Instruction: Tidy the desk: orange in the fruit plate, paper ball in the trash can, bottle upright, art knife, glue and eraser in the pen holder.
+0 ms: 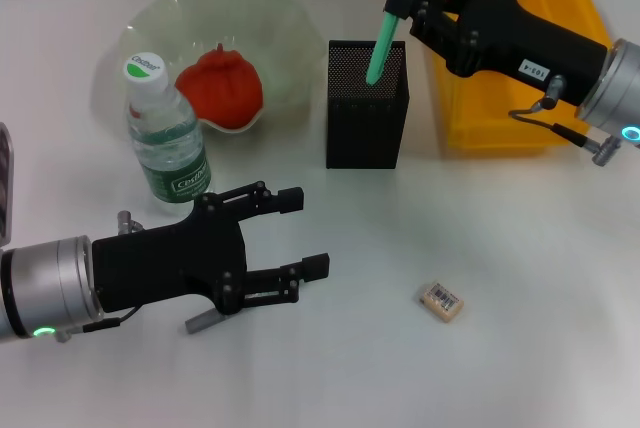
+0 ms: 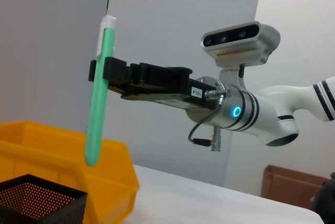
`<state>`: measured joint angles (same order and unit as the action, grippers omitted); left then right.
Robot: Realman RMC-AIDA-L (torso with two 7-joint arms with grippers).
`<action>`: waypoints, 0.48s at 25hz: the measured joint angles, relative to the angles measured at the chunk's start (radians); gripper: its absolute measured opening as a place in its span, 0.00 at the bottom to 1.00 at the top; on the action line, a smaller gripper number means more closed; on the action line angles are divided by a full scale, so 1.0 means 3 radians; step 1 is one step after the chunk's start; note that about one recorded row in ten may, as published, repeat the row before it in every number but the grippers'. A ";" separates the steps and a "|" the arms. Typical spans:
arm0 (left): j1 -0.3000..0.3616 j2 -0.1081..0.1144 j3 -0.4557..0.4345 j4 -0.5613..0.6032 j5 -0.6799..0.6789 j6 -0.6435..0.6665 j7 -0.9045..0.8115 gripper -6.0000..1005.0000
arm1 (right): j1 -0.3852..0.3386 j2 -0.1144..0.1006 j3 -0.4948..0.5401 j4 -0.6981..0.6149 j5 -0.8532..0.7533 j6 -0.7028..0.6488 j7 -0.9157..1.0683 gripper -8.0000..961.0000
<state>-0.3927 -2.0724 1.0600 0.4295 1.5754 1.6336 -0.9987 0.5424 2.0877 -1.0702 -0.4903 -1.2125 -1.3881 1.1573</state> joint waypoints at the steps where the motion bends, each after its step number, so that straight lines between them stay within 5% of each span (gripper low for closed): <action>1: 0.0001 0.0000 0.0003 0.0000 0.0000 0.0000 0.0000 0.79 | 0.0001 0.0000 0.0006 -0.0003 0.0001 0.0016 -0.0008 0.20; 12: -0.0002 0.0000 0.0009 -0.0012 -0.0002 -0.0025 0.0000 0.79 | 0.0042 0.0002 0.0018 0.0089 0.0015 0.0241 -0.0315 0.20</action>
<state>-0.3933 -2.0724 1.0627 0.4258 1.5748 1.6261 -0.9986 0.5549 2.0884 -1.0648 -0.4635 -1.2079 -1.3159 1.0628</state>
